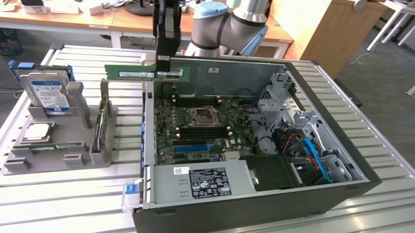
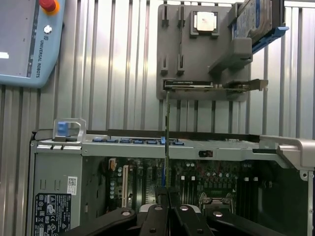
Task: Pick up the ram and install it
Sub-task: 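Pick up the ram and move it above insertion slot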
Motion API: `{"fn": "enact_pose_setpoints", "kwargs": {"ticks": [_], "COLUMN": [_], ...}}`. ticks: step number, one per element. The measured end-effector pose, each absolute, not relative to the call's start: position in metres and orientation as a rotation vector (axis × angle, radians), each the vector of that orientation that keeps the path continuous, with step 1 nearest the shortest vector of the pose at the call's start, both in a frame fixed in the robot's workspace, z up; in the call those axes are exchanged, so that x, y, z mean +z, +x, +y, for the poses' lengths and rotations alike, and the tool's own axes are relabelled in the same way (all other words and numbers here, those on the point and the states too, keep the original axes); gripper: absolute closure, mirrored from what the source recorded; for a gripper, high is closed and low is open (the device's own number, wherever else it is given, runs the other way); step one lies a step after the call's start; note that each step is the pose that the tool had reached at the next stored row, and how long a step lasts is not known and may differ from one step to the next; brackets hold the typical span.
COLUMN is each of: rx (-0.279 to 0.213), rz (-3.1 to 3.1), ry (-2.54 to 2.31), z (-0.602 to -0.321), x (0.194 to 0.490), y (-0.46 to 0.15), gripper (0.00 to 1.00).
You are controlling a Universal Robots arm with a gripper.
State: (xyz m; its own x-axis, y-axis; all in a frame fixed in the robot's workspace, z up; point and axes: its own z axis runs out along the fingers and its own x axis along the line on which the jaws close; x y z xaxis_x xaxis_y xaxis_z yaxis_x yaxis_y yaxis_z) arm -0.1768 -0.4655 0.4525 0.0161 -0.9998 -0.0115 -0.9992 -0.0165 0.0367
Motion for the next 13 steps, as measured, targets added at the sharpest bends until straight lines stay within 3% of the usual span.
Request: {"fn": "enact_pose_setpoints", "kwargs": {"ticks": [13], "rx": [-0.053], "rz": [-2.19], "ry": [2.226], "z": [-0.466], "x": [0.453], "y": [-0.154], "gripper": [0.88]}}
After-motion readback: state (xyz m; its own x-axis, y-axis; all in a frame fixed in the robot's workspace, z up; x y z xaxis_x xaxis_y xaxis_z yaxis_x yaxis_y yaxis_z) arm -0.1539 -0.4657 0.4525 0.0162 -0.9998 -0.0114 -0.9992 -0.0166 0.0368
